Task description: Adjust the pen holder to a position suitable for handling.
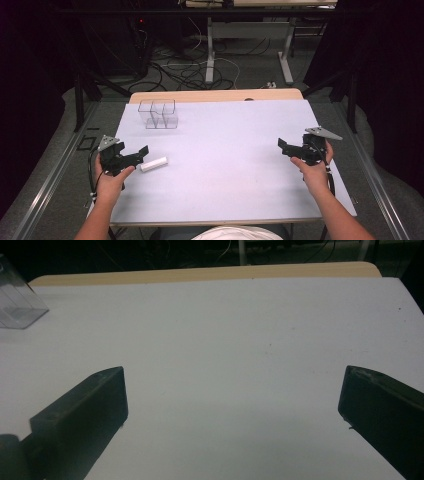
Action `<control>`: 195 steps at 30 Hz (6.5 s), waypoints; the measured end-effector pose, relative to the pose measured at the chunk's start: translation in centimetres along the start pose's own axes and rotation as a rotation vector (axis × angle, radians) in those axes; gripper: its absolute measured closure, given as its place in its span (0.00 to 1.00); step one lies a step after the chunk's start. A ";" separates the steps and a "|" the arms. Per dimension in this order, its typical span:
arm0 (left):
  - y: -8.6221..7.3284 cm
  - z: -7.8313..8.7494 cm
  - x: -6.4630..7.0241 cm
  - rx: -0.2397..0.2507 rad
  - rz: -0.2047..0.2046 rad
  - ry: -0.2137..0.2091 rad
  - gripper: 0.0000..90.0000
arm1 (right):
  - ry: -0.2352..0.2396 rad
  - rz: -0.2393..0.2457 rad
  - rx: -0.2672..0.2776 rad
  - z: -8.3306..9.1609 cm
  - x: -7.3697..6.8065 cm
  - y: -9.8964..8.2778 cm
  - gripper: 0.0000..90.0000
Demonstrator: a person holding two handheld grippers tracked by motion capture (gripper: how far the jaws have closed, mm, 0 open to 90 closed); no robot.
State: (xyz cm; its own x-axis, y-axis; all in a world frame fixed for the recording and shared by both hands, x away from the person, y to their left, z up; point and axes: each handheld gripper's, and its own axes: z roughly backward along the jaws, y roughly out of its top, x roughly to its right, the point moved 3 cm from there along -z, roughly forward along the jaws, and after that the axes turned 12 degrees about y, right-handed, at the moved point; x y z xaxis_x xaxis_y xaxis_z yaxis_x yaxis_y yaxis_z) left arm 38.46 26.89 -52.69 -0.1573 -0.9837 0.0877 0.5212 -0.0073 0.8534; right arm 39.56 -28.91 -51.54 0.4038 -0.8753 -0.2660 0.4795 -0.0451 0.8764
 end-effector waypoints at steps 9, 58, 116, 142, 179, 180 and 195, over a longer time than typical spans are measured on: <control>1.5 0.3 0.2 0.024 0.031 0.031 0.02 | -0.022 -0.041 -0.018 -0.3 1.0 -0.2 0.00; 14.0 -4.8 0.2 -0.033 -0.015 0.192 0.40 | -0.019 -0.047 -0.043 -0.6 0.6 -0.8 0.00; 12.2 -12.0 -1.7 -0.270 -0.016 0.306 0.92 | 0.023 -0.097 -0.064 -1.2 0.4 -1.4 0.05; 11.9 -11.6 -0.9 -0.306 0.029 0.301 0.99 | 0.037 -0.091 -0.074 -1.5 0.2 -1.5 0.05; 9.7 -10.5 11.0 -0.271 0.037 0.159 0.98 | 0.065 -0.066 -0.091 -1.9 -0.2 -1.6 0.05; 9.7 -10.4 11.2 -0.274 0.037 0.146 0.98 | 0.065 -0.065 -0.090 -1.9 -0.2 -1.6 0.05; 9.6 -10.4 11.4 -0.232 0.013 0.092 0.96 | 0.061 -0.074 -0.095 -1.9 0.0 -1.8 0.05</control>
State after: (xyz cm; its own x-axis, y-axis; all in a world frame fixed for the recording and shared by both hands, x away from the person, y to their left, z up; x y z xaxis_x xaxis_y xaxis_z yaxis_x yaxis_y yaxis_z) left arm 50.43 13.70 -48.84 -0.0775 -0.9961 0.0416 0.7032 -0.0251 0.7106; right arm 40.20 -27.88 -53.84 0.4101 -0.8402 -0.3547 0.5801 -0.0598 0.8123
